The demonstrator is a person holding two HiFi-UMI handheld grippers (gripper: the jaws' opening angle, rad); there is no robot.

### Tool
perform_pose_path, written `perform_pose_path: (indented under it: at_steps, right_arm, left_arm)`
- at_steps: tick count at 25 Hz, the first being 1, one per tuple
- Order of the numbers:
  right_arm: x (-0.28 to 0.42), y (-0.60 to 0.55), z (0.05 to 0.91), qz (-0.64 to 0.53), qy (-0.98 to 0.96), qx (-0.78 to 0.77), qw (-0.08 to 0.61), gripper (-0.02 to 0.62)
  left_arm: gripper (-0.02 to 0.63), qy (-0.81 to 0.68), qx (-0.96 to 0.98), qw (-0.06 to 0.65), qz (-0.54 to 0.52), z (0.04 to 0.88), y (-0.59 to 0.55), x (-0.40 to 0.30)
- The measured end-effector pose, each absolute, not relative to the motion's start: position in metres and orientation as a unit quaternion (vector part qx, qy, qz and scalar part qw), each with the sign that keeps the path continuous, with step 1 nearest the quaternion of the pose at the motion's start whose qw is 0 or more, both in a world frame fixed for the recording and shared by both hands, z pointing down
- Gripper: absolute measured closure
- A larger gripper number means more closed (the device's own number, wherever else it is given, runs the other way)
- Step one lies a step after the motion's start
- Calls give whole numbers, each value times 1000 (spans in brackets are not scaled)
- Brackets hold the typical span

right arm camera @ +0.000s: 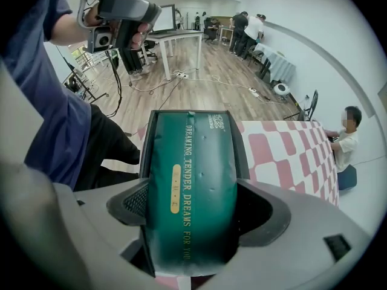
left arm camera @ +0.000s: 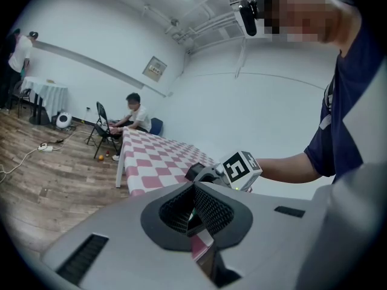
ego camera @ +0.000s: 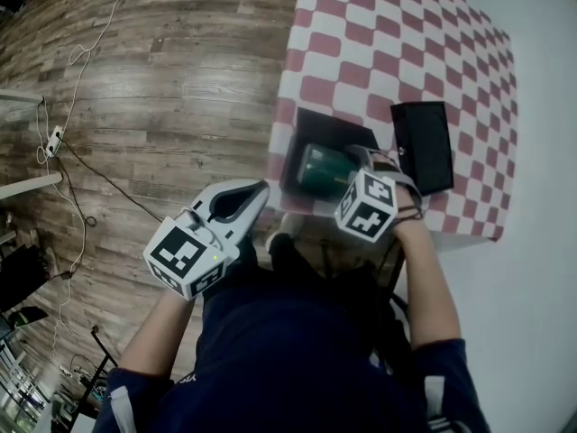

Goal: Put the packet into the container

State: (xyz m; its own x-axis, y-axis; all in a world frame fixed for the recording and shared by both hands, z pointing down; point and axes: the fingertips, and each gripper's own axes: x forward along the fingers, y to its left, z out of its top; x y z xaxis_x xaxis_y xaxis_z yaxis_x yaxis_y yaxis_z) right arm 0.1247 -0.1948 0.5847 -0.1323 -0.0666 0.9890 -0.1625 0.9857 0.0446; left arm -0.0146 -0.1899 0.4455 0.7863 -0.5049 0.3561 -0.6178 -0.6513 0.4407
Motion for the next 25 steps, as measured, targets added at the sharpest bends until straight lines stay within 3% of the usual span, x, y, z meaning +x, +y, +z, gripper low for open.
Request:
perform_pose_path:
  at_steps: [14,25]
  right_arm:
    - [118,-200,561,38,-785,113,608,170]
    - [117,-197,498,100,-848,233,465,173]
  left_arm:
    - [581,-307,905,276,106,441,-182,-11]
    - [581,-288,920,239,115,414,-174,-1]
